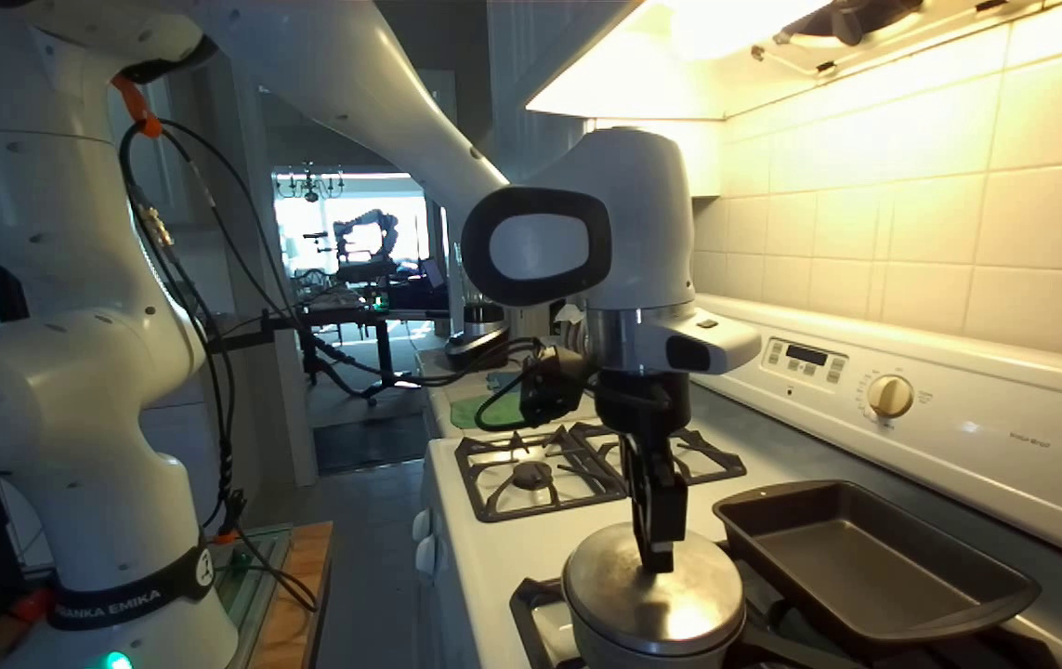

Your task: Put the lid on the pot

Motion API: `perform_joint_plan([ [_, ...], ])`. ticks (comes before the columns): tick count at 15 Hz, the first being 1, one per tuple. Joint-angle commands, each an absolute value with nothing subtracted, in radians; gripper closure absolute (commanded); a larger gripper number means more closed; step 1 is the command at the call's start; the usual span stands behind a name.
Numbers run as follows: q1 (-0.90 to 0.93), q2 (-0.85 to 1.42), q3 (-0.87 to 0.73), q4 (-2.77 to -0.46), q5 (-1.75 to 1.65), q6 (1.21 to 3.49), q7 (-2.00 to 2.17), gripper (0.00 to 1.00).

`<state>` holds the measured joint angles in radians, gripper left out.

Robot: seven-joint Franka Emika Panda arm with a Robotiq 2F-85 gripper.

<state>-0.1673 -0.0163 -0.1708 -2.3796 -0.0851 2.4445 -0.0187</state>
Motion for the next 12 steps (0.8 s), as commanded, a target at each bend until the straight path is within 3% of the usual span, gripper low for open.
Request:
perform_joint_plan([
  [1,-0.170,-0.026,-0.171,-2.392,-0.108,2.455,-0.028,0.14],
  [4,-0.169,-0.049,-0.171,-2.394,-0.088,2.437,-0.048,0.00],
  [12,-0.170,-0.153,-0.171,-2.423,-0.111,2.401,-0.101,0.00],
])
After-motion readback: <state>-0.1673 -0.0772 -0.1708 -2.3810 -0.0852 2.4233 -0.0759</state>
